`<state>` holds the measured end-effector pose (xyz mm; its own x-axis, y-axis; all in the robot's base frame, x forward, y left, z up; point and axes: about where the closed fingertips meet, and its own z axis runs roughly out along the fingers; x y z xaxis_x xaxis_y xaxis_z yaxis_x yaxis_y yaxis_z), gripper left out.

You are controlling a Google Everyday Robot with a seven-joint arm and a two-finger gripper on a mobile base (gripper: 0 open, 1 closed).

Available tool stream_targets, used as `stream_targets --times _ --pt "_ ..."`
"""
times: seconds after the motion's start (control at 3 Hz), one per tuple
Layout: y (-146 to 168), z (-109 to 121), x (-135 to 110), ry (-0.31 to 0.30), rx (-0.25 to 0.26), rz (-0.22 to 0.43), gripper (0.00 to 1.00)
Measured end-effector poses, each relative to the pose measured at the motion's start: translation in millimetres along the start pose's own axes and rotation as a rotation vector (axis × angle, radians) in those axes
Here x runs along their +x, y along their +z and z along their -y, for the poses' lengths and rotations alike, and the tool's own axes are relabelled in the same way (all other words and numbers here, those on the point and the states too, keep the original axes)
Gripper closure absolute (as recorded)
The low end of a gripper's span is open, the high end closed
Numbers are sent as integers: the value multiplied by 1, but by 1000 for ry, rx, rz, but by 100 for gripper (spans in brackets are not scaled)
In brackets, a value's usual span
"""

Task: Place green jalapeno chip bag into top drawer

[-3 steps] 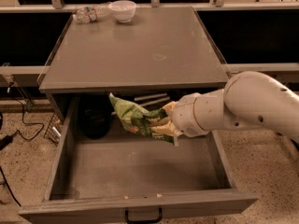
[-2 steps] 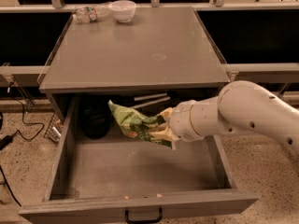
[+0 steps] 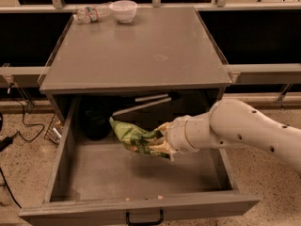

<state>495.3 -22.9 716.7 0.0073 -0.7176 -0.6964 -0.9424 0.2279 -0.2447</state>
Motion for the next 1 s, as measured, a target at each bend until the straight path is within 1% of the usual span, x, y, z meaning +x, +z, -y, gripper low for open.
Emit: stream_targets --times 0.33,1.0 --pt "18 -11 14 -8 -30 0 100" --pt "45 -30 32 -19 -86 -5 99"
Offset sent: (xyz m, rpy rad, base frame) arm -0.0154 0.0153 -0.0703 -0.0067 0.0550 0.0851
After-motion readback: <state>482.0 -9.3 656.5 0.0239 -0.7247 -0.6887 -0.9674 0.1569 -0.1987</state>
